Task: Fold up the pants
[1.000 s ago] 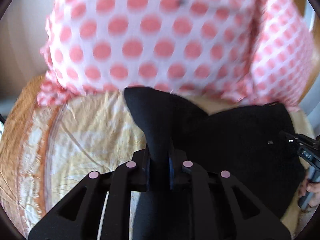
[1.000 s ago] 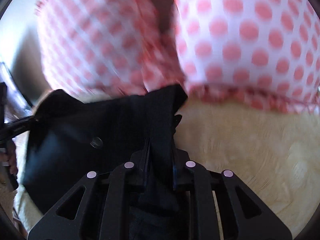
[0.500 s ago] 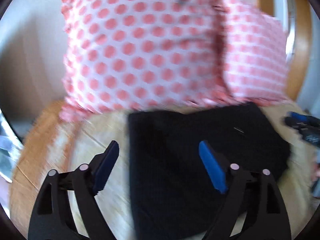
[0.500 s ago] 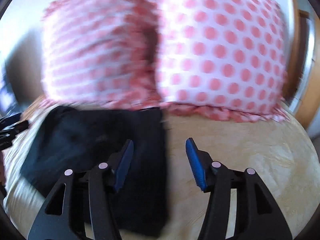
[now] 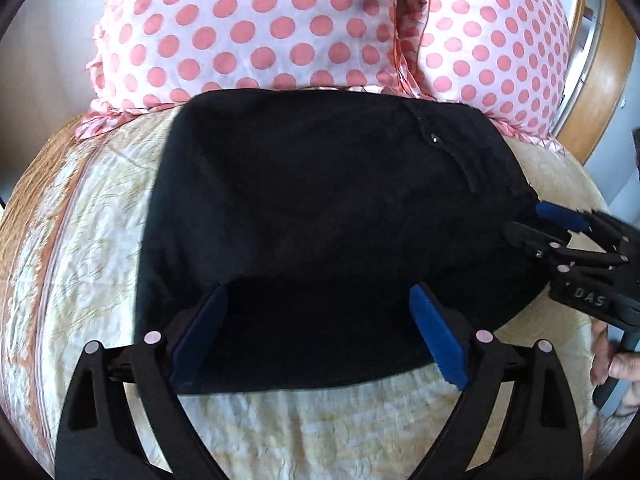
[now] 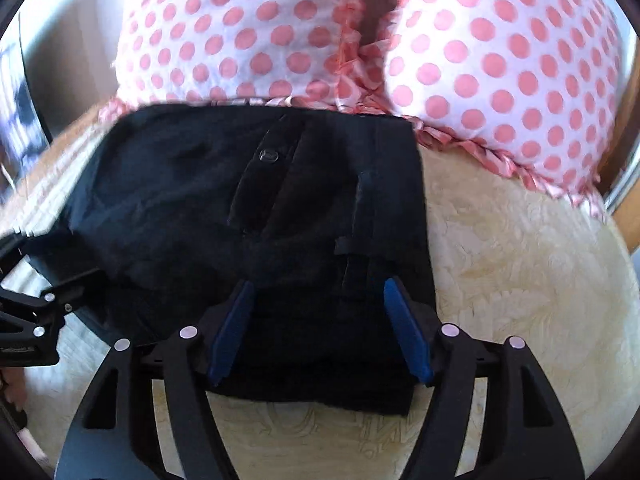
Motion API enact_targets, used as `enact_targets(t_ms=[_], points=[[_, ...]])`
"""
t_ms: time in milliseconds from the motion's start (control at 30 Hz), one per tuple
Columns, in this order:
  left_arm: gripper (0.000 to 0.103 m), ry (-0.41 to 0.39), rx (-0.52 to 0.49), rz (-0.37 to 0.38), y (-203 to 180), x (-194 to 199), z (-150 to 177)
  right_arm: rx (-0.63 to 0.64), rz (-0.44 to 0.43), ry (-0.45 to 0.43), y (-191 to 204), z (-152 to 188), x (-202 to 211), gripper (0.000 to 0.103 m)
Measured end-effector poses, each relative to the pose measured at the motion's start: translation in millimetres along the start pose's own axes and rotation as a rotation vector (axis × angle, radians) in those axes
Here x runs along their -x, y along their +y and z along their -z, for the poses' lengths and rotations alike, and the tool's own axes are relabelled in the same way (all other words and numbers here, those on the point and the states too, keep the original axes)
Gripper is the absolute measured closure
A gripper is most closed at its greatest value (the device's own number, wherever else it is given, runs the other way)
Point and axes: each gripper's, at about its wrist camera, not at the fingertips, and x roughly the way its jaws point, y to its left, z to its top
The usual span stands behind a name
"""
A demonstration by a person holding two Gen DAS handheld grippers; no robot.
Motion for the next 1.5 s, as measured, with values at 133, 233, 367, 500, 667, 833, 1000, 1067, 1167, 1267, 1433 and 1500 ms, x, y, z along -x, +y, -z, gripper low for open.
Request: enact_targets(t_ms=[133,233,367,500,667,833,1000,1067,1167,1267,1433,1500], points=[[0.003,-0.086,-0.010,-0.013,9.6,40.6,24.8,-0.058,-0.020,-0.101,6.0,25.3,42.3,0.003],[0.002,-0.108,-0.009,-0.037,16.4,62.7,53.6,-0.038,-0.001,-0.124,22.5,55.0,59.9,0.003],[0.002,-0.087,0.003,-0.089,24.5,74.0,92.8,-0.047,0.009,-0.107,36.4,84.2,62.2,0.003],[0.002,-0.081,0.008,-0.095,28.4,74.5,114.9,-0.055,0.014,-0.103,44.3,100.0,63.6,0.003],[0.002,-0.098,0.015,-0.128,34.1,75.0,125.2,-0.043,0.027,-0.105,52.2,110.9,63.9,0.003],[0.002,-0.099,0.018,-0.142,35.9,72.8,126.3,-0.068,0.033,-0.102,52.9,116.2,62.6,0.003],[0.002,-0.108,0.017,-0.147,35.6,73.7,129.2,-0.086,0.042,-0.088,58.1,123.6,60.4,0.001],[0.002,-0.117,0.021,-0.152,34.0,73.9,131.1,-0.096,0.047,-0.090,57.6,124.7,61.2,0.001],[0.002,-0.139,0.034,-0.165,32.8,75.2,135.3,-0.100,0.051,-0.097,57.7,125.6,61.9,0.001],[0.002,-0.163,0.044,-0.176,32.0,76.1,138.6,-0.100,0.051,-0.110,57.5,127.2,62.7,0.001],[0.002,-0.179,0.052,-0.186,32.4,77.2,140.6,-0.099,0.050,-0.118,56.8,128.3,63.7,0.001],[0.002,-0.178,0.051,-0.185,32.3,77.1,140.7,-0.099,0.049,-0.118,56.7,128.3,63.7,0.001]])
